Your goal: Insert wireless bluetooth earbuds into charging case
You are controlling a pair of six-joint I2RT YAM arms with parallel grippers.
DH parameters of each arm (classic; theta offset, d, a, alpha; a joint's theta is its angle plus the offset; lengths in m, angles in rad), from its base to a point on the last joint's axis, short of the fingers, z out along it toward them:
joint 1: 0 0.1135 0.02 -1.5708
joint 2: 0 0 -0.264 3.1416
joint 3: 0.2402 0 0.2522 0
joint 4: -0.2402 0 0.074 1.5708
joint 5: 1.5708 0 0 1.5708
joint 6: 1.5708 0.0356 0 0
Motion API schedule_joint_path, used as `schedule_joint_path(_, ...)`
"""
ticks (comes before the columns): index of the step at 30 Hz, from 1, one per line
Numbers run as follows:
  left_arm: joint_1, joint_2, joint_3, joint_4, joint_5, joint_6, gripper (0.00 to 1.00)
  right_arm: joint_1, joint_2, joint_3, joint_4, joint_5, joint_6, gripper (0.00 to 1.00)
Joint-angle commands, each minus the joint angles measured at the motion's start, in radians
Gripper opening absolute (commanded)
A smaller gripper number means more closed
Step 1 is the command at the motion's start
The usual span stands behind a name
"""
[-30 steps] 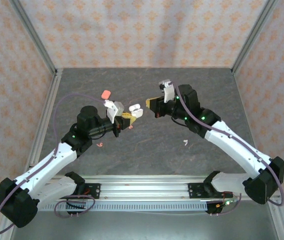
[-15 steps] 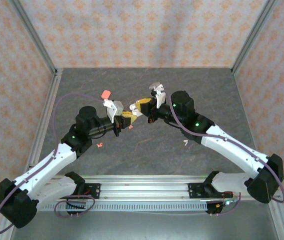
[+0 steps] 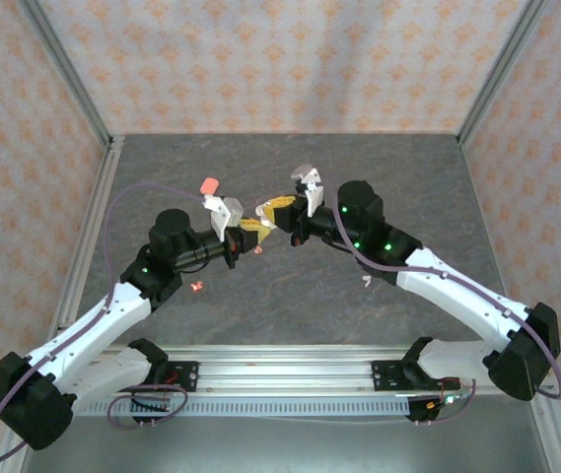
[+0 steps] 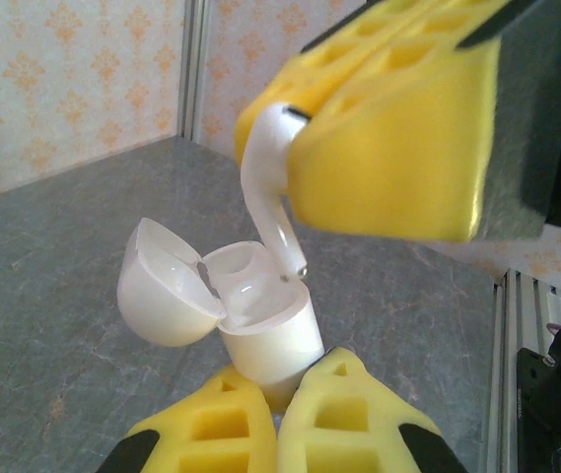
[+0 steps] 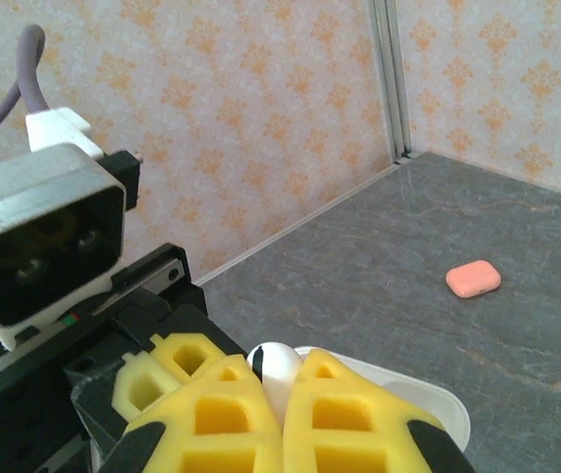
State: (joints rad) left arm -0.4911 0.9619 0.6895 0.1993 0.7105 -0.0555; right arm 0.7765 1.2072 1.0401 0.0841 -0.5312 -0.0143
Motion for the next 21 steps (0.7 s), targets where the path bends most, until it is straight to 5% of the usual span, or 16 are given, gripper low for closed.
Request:
schedule_joint_path(1,-0.005,-0.017,0.044,0.054,0.026,-0.007,0.00,0.006,-0.010,-0.014,0.029,0.013,-0.043,0.00)
schedule_joint_path(21,-0.012,-0.035,0.047,0.036,0.035,0.005,0.00,0.006,0.007,-0.003,-0.002,-0.047,-0.041,0.00)
